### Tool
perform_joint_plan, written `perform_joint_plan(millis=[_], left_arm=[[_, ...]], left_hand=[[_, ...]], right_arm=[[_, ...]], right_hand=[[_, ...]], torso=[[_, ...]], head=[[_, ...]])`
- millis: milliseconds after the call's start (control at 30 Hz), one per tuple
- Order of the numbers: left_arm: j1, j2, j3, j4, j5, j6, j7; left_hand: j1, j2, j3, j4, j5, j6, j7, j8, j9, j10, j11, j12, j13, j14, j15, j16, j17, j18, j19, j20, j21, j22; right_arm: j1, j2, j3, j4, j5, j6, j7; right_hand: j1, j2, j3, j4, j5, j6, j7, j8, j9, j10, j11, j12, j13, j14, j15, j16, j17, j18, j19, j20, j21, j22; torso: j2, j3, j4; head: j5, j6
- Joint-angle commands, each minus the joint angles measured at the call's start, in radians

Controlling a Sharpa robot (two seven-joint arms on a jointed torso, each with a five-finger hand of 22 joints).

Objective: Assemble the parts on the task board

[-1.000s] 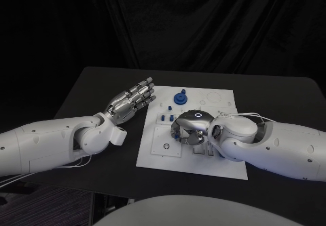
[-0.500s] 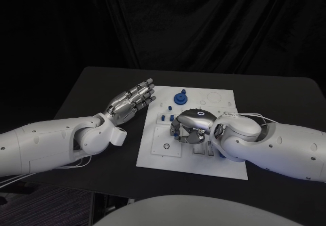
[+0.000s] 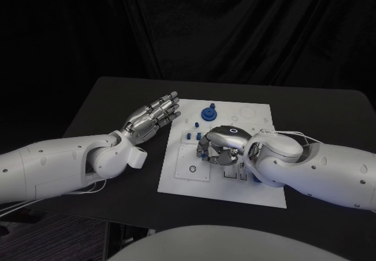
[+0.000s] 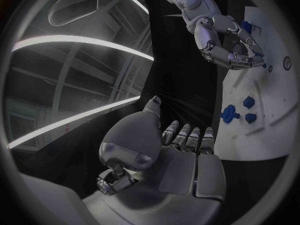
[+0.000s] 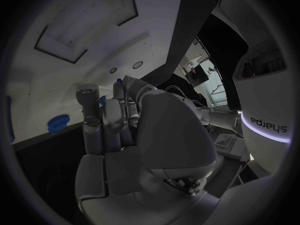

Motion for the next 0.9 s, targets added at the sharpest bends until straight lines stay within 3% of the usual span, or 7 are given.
perform_joint_plan(millis=[33,467,900], left_arm=[[-0.002,0.002,0.001,0.0,0.003,0.017,0.069],[-0.006,0.004,0.001,-0.003,0.003,0.021,0.063],[-0.01,0.005,0.001,-0.005,0.003,0.025,0.055]], left_hand=[[0.011,0.0,0.004,0.001,0.004,0.002,0.008,0.001,0.001,-0.001,0.006,0.003,0.001,-0.001,0.006,0.006,0.001,-0.014,-0.001,0.008,-0.001,0.001],[0.011,0.0,0.005,0.001,0.005,0.006,0.014,0.001,0.002,-0.001,0.004,0.004,0.001,-0.001,0.008,0.007,0.002,-0.014,-0.001,0.009,-0.001,0.001],[0.011,0.0,0.005,0.001,0.005,0.007,0.015,0.002,0.002,-0.001,0.003,0.005,0.001,-0.001,0.008,0.007,0.002,-0.014,0.0,0.009,-0.001,0.002]], right_arm=[[-0.006,0.0,0.0,-0.002,0.009,-0.003,0.0],[-0.025,0.009,0.0,-0.021,0.009,-0.03,0.018],[-0.029,0.01,0.001,-0.026,0.009,-0.054,0.025]], right_hand=[[0.014,-0.005,-0.003,-0.004,-0.034,0.018,0.007,-0.003,0.008,-0.003,-0.003,0.002,0.0,-0.009,-0.003,-0.006,-0.005,0.001,-0.005,-0.005,-0.005,0.077],[0.028,-0.009,-0.009,0.003,-0.103,0.013,0.006,0.008,0.04,0.01,-0.003,-0.015,-0.01,-0.014,-0.002,-0.013,-0.015,0.001,-0.008,-0.006,-0.011,0.076],[0.008,-0.002,-0.013,0.039,-0.101,0.007,0.004,0.031,0.073,0.017,-0.003,-0.041,-0.025,-0.004,-0.002,-0.004,-0.004,-0.001,0.0,-0.005,-0.003,0.077]], torso=[[0.0,-0.001,0.0001],[0.0,-0.0013,0.0015],[0.0,0.0,0.0011]], head=[[0.001,0.0],[0.009,0.0],[0.021,0.0]])
